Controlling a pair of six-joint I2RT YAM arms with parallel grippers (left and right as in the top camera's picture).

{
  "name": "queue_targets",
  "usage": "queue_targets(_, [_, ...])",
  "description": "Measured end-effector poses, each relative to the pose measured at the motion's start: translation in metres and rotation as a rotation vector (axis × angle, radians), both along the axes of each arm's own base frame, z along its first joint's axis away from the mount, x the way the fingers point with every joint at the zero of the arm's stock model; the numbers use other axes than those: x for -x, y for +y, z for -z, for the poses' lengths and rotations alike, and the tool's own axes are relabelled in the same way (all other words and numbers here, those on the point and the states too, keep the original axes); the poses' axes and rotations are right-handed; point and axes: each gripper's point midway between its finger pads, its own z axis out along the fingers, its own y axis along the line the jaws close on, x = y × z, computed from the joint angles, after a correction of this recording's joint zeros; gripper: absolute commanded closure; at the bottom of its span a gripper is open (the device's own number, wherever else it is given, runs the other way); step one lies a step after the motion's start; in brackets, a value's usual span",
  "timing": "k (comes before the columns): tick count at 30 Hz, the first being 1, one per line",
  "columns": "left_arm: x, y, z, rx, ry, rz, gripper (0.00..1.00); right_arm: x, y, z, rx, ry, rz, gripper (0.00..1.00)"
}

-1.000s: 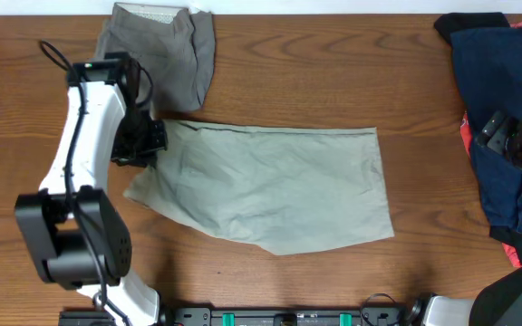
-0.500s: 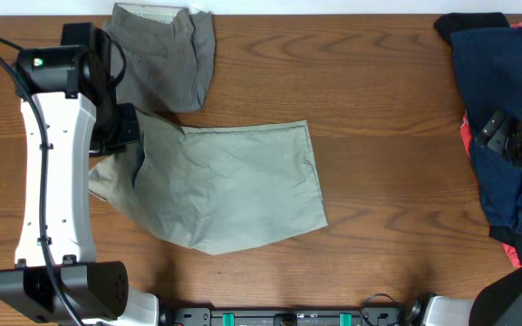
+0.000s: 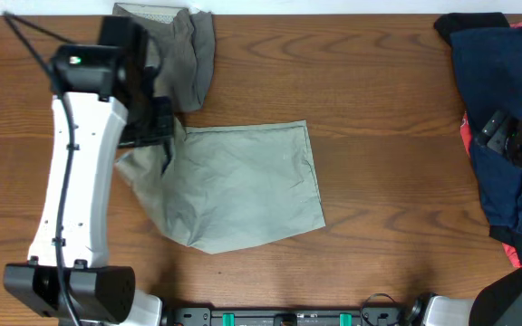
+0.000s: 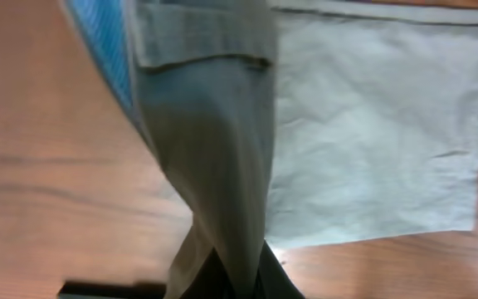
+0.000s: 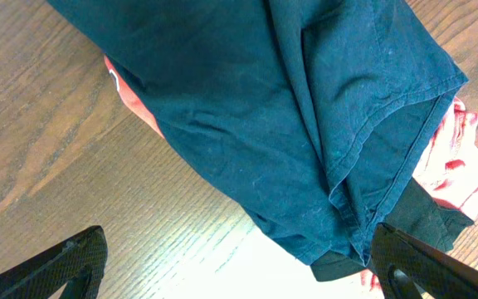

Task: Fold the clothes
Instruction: 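Lift the left leg with the left gripper and fold it rightward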

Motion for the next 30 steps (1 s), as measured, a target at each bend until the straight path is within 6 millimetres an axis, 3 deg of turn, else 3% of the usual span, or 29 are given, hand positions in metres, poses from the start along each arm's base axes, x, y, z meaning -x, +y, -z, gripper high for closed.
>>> queue_targets(9, [-0.008,-0.062,-0.005,0.120,-0.063,0.106,0.94,0.000,0.000,0.000,0.000,0.000,0.000,0.01])
queue_targets(17, [-0.010,-0.092,0.001,0.159,-0.062,0.121,0.94,0.000,0.000,0.000,0.000,0.000,0.000,0.01])
queue_targets(30, [-0.022,-0.141,0.048,0.189,-0.042,0.144,0.94,0.000,0.000,0.000,0.000,0.000,0.000,0.01])
